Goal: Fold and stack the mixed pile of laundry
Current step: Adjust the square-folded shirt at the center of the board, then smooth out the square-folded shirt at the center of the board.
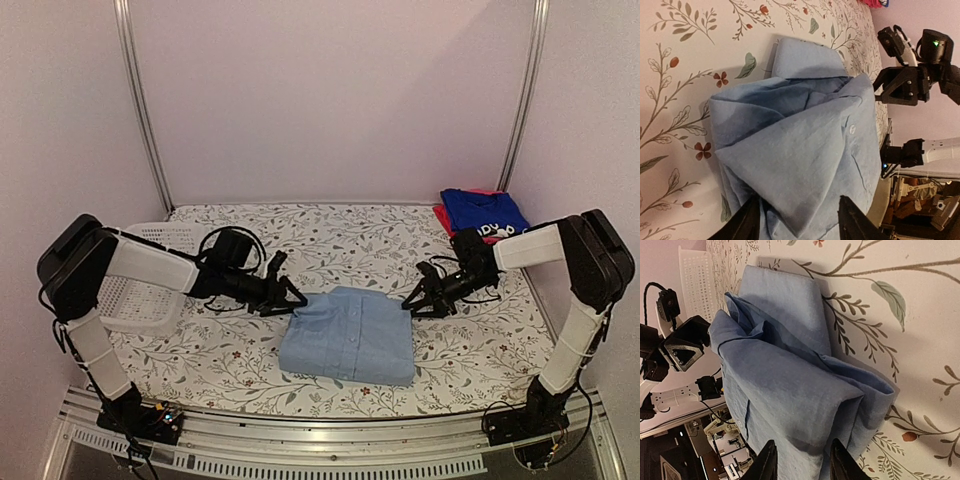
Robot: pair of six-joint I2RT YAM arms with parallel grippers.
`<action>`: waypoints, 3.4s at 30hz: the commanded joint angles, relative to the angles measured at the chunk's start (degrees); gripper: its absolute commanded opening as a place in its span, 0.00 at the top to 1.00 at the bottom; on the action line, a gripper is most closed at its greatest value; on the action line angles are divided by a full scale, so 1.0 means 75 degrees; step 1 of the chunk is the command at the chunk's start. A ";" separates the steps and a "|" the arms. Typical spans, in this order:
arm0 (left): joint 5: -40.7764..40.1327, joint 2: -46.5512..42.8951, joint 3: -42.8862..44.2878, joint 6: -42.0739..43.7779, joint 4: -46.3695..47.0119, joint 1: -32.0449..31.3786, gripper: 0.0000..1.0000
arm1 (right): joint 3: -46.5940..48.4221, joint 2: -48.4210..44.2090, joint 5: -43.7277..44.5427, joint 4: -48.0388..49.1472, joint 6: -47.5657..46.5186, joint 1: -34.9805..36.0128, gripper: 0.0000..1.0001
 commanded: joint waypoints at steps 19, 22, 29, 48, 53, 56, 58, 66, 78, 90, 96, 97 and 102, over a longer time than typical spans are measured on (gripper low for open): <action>0.0242 0.1324 0.1831 0.0109 0.0022 0.0736 1.00 | -0.0005 -0.0168 0.0503 0.0457 0.0315 -0.0197 1.00; 0.0313 0.1952 0.2354 0.0229 -0.0167 0.0804 1.00 | 0.0023 0.0004 0.0632 0.0529 0.0303 -0.0252 1.00; 0.0327 0.2799 0.2917 0.0277 -0.0110 0.0930 0.98 | 0.0161 0.0494 0.1405 0.0761 0.0308 -0.0338 1.00; 0.0885 0.2378 0.3529 0.1128 -0.0215 0.0575 1.00 | 0.0091 -0.0982 0.1748 -0.0649 -0.0295 -0.0616 1.00; 0.0381 0.3128 0.4079 0.0883 -0.0406 0.0741 1.00 | 0.0446 -0.0261 0.1798 -0.0183 -0.0369 -0.0876 1.00; 0.0258 0.3605 0.4277 0.0711 -0.0385 0.0911 1.00 | 0.0856 0.0503 0.1819 0.0112 -0.0362 -0.0872 1.00; 0.0166 0.3853 0.4486 0.0710 -0.0448 0.1001 1.00 | 0.1135 0.0926 0.1975 0.0126 -0.0346 -0.0872 1.00; -0.0087 0.4620 0.5743 0.0714 -0.0833 0.1094 0.96 | 0.2697 0.2408 0.2850 -0.0216 -0.0670 -0.1014 1.00; -0.1764 0.0989 0.4188 0.2542 -0.0610 0.1249 0.00 | 0.4450 0.0937 0.2623 -0.1922 -0.1458 -0.1044 0.36; 0.1609 0.1830 0.3678 0.0965 -0.0106 -0.0730 0.00 | 0.1412 0.0285 -0.1533 0.2235 0.1795 0.0848 0.28; 0.1628 0.3156 0.3130 -0.0017 0.1043 -0.0995 0.00 | 0.0184 0.1453 -0.1560 0.3232 0.2293 0.0950 0.30; 0.1409 0.3248 0.2949 -0.0117 0.1075 -0.0903 0.00 | 0.0027 0.1719 -0.1449 0.3070 0.2135 0.0886 0.31; 0.0661 0.2729 0.1526 -0.0248 0.1448 -0.0101 0.00 | -0.0870 0.1870 -0.1061 0.2618 0.1477 0.0005 0.33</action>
